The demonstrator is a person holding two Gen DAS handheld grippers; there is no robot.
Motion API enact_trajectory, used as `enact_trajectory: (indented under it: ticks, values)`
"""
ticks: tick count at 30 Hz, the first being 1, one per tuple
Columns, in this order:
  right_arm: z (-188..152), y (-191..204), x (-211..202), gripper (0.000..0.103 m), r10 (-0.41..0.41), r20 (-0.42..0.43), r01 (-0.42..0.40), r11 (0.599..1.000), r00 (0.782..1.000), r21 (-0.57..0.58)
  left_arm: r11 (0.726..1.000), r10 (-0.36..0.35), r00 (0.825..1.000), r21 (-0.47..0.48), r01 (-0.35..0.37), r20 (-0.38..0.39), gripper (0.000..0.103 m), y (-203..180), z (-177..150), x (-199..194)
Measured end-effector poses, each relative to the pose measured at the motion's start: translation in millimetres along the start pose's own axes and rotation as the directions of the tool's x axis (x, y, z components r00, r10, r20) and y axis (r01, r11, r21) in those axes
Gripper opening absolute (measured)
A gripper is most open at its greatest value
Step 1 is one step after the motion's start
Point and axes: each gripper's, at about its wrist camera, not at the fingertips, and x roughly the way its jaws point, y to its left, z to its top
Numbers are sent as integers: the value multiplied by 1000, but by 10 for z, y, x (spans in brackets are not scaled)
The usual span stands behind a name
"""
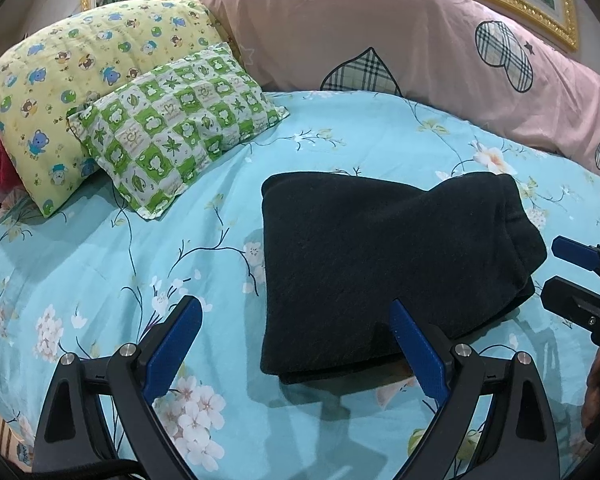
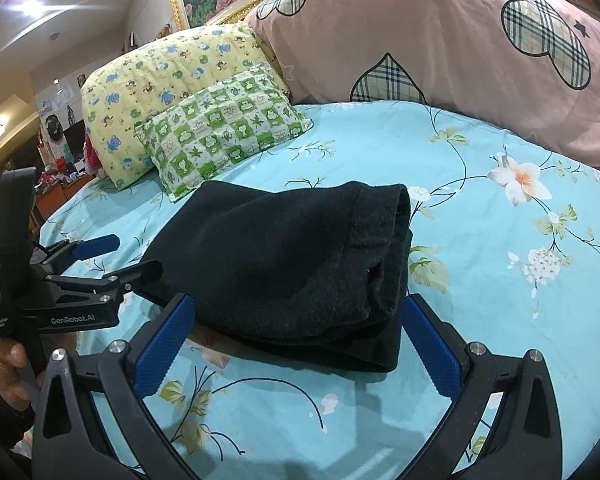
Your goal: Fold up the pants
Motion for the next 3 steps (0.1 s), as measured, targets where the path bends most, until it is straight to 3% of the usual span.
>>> enact_trajectory:
  ticks: [3]
  values:
    - [-3,6,-8,103,-2,-2,2,1000,1000,0,1000,-14,1000,-7,14,-18,96,-3,38,36]
